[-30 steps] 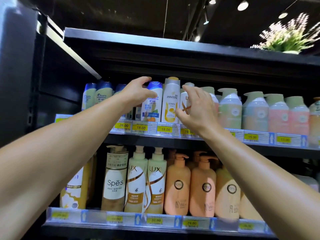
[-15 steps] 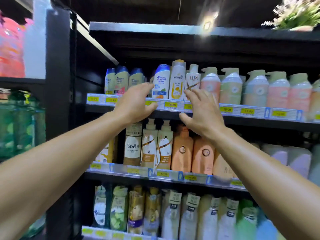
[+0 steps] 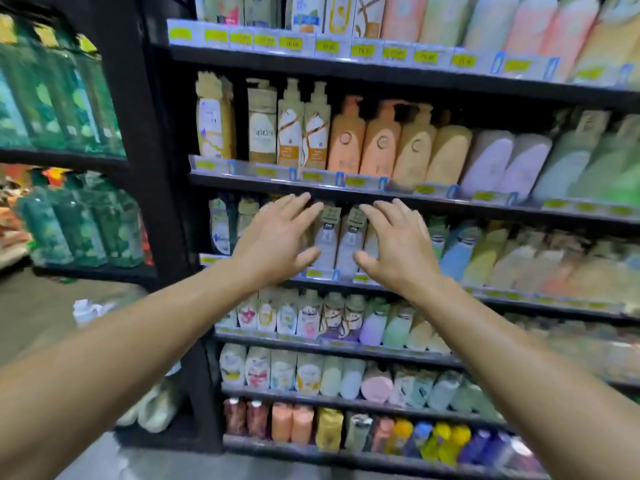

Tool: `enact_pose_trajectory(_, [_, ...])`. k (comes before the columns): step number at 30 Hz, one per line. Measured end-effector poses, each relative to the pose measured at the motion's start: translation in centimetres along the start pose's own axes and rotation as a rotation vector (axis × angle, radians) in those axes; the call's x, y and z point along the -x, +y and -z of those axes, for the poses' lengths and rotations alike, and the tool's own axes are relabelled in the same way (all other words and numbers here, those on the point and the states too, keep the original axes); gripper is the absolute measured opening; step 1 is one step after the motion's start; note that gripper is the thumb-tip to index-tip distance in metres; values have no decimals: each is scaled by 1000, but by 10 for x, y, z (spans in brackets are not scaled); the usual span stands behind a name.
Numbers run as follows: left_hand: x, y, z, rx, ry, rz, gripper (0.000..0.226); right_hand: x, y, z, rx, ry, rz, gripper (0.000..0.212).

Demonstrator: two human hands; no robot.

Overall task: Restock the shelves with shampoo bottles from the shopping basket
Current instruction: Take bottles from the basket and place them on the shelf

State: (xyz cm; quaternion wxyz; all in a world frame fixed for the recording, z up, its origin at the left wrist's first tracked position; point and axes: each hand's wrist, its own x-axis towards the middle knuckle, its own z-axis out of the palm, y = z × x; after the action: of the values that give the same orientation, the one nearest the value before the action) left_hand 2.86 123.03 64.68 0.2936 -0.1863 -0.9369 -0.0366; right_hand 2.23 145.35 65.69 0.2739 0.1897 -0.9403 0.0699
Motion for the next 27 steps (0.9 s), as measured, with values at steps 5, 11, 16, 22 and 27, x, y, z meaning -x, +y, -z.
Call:
enact_pose_trajectory(5, [71, 68, -46, 114, -133, -32, 74, 119, 24, -37, -31, -212, -88, 77])
enact_pose_trajectory(11, [132, 155, -116, 265, -309, -42, 73, 246, 74, -82, -120, -432, -214, 76])
enact_pose_trajectory(16, [153, 230, -185, 298, -514, -106, 70, 333, 147, -117, -174, -584, -301, 75])
enact_pose_trajectory(22, [155, 329, -281, 304, -731, -126, 71, 419, 267, -163, -279, -768, -446, 75])
enact_pose_trajectory(27, [163, 408, -370, 337, -956, -74, 72, 482, 355, -209, -339, -918, -546, 75])
